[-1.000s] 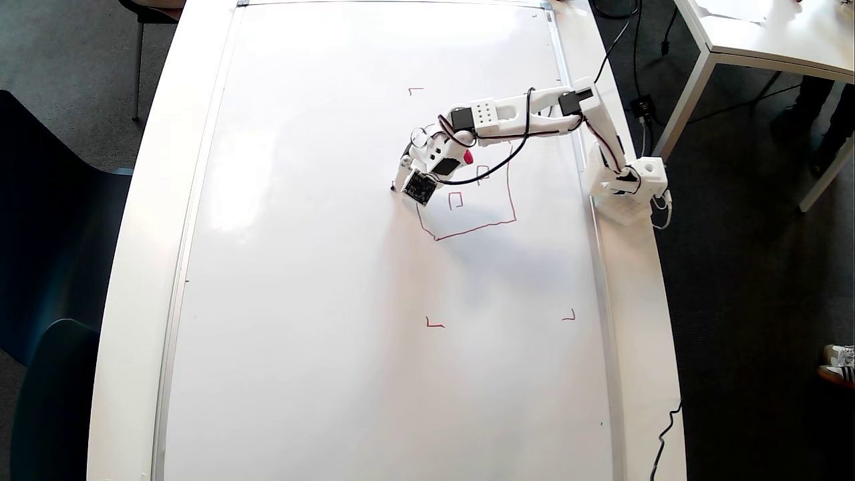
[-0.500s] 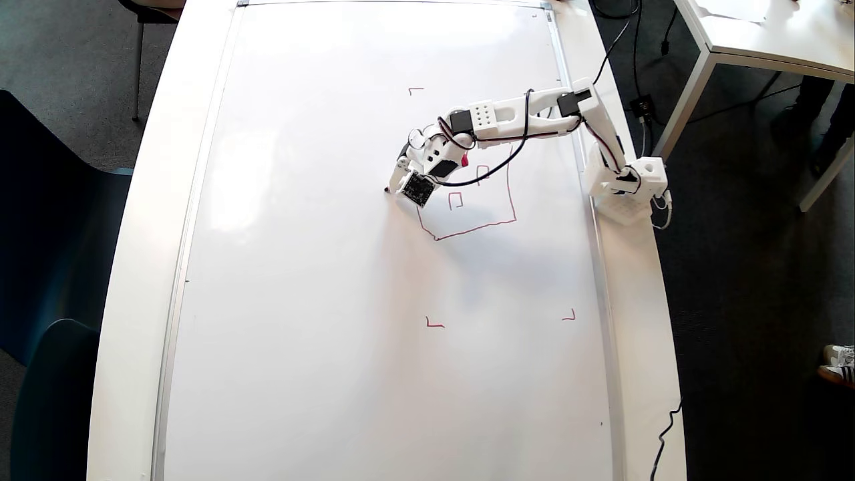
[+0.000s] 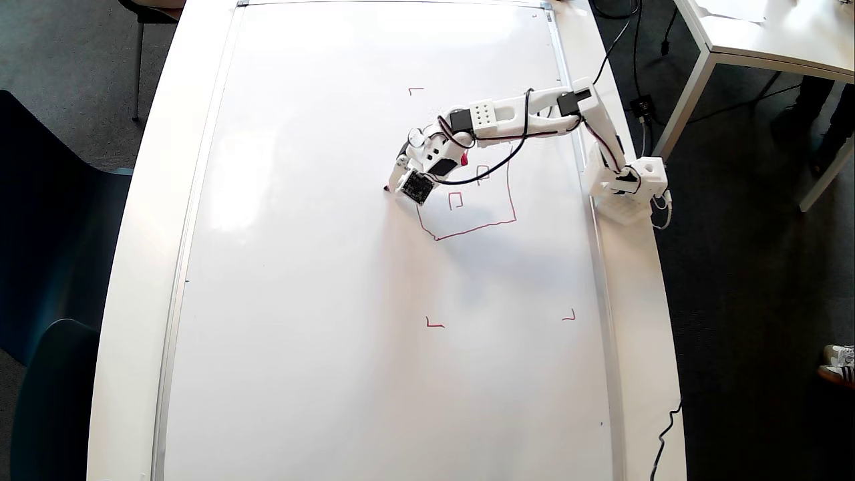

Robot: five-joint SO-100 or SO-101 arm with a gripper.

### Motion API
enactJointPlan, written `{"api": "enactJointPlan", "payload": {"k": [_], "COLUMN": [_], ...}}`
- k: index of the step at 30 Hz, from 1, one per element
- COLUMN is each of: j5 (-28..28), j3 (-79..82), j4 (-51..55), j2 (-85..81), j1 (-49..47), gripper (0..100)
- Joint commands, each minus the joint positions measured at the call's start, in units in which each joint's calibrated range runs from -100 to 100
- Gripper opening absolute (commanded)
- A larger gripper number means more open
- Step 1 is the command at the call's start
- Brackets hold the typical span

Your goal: Draw on a whiteboard a robot head using a pen attached to the gripper

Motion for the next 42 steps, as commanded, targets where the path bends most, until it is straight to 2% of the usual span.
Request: {"api": "enactJointPlan", "payload": {"k": [1,15,25,42], "j5": [0.22,0.28,0.17,-0.31], "j3": [-0.64,-0.55,8.26,9.16], "j4": [-0.6,0.27,0.35,0.18], "j2": [-0.31,-0.56,-5.17,-6.35], "j1": [1.72,3.71,3.63,0.76], "gripper": [1,1,1,1]}}
